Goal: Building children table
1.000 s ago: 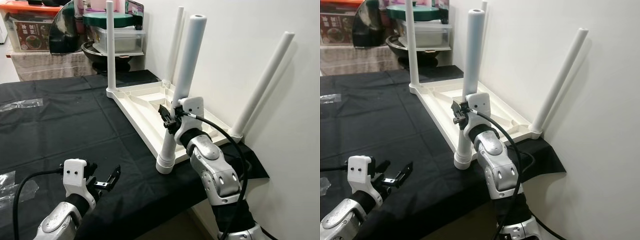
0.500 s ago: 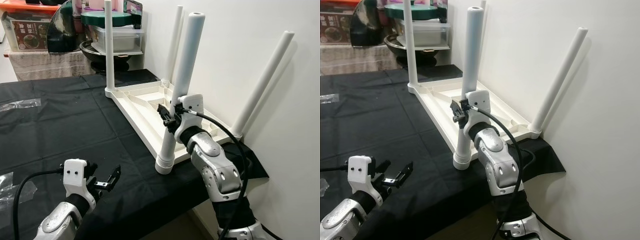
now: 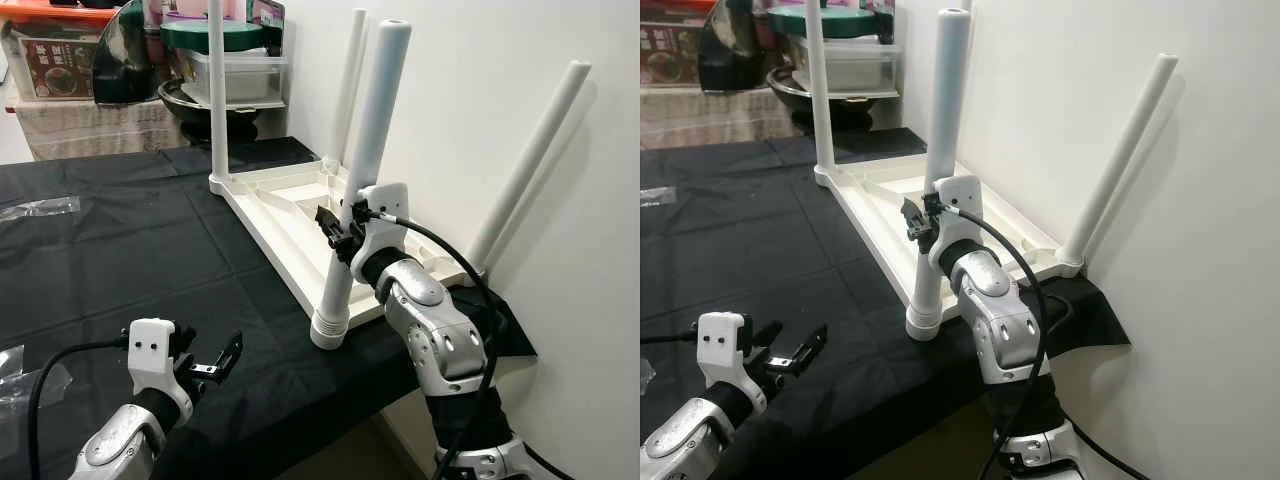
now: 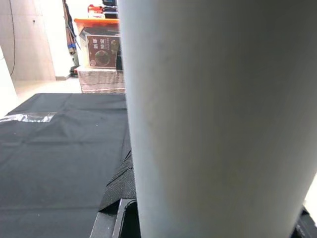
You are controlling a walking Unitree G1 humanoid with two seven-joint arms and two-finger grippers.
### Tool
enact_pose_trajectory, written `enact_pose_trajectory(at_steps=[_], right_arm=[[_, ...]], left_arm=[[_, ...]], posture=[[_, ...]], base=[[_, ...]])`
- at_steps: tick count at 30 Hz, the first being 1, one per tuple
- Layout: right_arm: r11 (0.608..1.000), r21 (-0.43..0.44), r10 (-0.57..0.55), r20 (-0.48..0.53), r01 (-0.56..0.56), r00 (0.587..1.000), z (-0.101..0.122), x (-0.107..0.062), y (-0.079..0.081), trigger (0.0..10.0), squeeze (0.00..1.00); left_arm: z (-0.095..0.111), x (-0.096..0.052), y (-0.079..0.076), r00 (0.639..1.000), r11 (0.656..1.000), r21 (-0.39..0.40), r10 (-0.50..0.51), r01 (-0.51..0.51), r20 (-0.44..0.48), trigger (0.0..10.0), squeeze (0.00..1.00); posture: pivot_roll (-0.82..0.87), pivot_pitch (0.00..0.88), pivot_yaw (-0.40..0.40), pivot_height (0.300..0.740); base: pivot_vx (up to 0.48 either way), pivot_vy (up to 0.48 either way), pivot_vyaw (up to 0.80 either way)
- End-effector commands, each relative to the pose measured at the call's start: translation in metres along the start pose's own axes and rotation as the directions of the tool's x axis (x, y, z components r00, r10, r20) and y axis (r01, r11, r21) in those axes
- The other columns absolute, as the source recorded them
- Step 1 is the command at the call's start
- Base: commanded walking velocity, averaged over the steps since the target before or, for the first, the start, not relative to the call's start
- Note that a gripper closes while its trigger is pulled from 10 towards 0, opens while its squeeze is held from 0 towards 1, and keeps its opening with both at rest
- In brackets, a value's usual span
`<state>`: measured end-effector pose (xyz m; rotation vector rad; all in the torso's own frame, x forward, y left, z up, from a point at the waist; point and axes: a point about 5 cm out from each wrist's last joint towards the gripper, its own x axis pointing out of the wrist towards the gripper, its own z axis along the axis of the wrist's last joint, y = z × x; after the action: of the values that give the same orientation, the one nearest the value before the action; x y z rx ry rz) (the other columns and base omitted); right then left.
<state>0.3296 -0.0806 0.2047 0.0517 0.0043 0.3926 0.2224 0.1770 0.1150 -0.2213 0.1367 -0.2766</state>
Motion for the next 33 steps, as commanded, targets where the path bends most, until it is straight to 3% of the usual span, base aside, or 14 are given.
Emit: enact_pose_trajectory(at_steps=[1, 33], right_arm=[[0.996, 0.066, -0.030, -0.328, 0.055, 0.944, -0.069, -0.008, -0.009, 10.0, 0.00], [0.998, 0.029, -0.041, -0.282, 0.051, 0.959, -0.053, -0.009, -0.013, 10.0, 0.00]], left_arm=[[-0.003, 0.002, -0.002, 1.000, 1.000, -0.005, -0.006, 0.006, -0.010, 10.0, 0.00], [-0.004, 0.002, 0.000, 1.000, 1.000, 0.002, -0.007, 0.007, -0.010, 10.0, 0.00]], posture=[[0.06, 0.000, -0.138, 0.740], [0.05, 0.000, -0.129, 0.740]], base=[[0.000, 0.000, 0.00], [0.000, 0.000, 0.00]])
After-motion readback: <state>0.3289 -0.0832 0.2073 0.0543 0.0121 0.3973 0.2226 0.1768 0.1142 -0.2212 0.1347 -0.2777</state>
